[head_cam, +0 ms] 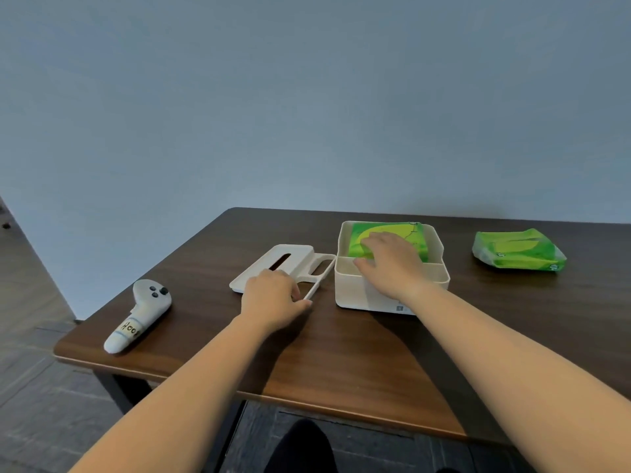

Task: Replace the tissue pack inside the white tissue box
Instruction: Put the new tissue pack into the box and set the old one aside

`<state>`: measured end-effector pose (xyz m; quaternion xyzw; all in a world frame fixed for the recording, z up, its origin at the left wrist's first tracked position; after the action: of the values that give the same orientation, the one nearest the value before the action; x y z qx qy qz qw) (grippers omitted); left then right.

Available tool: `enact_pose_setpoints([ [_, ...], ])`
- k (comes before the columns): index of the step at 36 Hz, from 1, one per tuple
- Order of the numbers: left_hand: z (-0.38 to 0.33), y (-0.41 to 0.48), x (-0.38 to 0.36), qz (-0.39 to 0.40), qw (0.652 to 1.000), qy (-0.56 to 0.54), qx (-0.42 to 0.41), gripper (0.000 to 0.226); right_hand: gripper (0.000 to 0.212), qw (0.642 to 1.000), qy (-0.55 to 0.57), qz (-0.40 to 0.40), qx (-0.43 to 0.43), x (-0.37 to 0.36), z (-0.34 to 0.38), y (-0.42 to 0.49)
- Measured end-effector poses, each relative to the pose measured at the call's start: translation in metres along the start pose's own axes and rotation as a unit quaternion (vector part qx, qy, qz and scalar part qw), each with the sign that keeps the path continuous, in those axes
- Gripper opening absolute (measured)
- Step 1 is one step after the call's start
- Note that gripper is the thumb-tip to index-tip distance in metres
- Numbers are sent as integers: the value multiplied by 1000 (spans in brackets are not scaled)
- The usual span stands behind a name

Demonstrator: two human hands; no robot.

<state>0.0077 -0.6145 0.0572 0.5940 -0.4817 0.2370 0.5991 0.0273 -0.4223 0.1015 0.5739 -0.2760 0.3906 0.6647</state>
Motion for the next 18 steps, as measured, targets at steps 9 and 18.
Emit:
enact_pose_setpoints([
  [9, -5, -5, 3, -50, 995, 89, -15, 26, 47, 1000, 18, 0, 11, 1, 6, -3],
  [18, -6, 11, 53, -177, 984, 2, 31, 21, 47, 998, 54, -3, -31, 11, 0, 1],
])
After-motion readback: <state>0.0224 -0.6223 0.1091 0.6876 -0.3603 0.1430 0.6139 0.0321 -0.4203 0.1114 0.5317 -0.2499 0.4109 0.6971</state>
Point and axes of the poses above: each hand's wrist, its own y-axis towards the middle knuckle, its own x-axis out of the back of the hand, z = x × y, the point moved 8 cm from there along y, towards the middle knuckle, and after that the axes turned 14 degrees about -z, right-handed, at the moved point
